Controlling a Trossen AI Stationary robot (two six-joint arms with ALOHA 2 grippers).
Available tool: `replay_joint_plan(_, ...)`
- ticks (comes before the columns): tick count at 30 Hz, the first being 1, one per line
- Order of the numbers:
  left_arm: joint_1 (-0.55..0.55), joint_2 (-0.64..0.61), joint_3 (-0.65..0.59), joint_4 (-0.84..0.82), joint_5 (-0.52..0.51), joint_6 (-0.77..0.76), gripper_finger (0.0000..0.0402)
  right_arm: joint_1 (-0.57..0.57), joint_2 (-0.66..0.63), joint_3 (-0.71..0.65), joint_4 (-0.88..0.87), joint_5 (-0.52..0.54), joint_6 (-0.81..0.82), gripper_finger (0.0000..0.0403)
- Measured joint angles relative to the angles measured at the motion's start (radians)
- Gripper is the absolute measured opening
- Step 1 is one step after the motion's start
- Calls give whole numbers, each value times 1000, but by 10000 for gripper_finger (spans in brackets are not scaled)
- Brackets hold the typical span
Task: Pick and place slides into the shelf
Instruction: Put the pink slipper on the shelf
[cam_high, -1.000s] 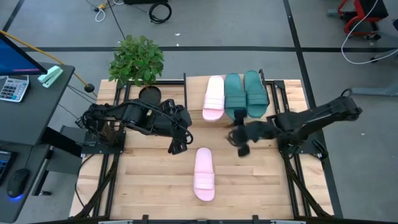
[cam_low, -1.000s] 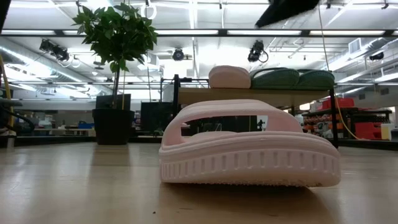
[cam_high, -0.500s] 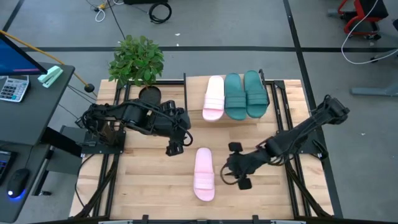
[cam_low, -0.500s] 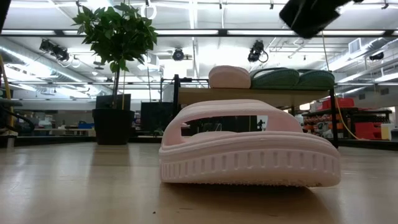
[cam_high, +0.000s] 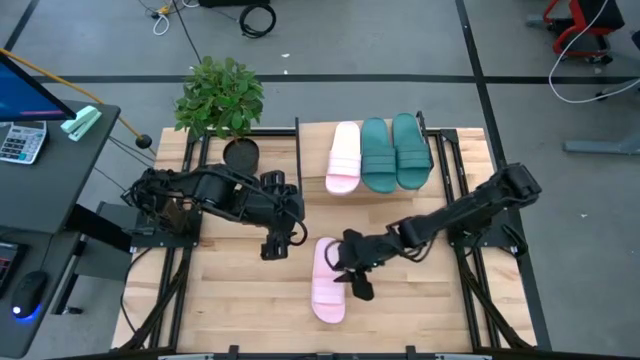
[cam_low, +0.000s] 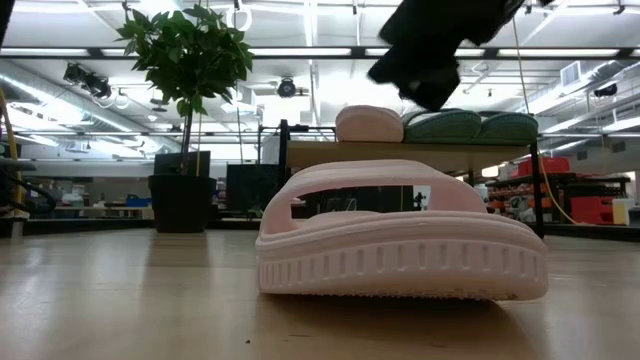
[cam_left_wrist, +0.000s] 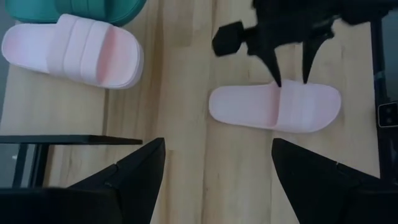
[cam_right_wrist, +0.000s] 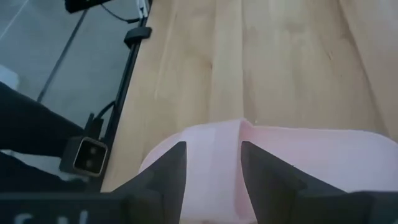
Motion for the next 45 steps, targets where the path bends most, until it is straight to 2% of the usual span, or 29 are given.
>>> replay_joint_plan(8, 0, 0, 0, 0, 0, 35, 298, -25, 93, 0, 72, -63, 66, 158)
replay_joint_plan(24, 2, 0, 0, 0, 0, 97, 298, -7, 207, 0, 122, -70, 133, 158)
replay_joint_plan(30, 2, 0, 0, 0, 0, 96, 298, -18, 197, 0, 109, 3, 123, 158)
replay_joint_plan(34, 2, 0, 0, 0, 0, 89, 298, -45, 189, -1, 100, 14, 122, 158)
replay_joint_plan(41, 2, 0, 0, 0, -1, 88, 298, -65, 185, -1, 95, -156, 124, 158)
replay_joint_plan(45, 2, 0, 0, 0, 0, 88, 298, -54, 185, -1, 74, -178, 124, 158)
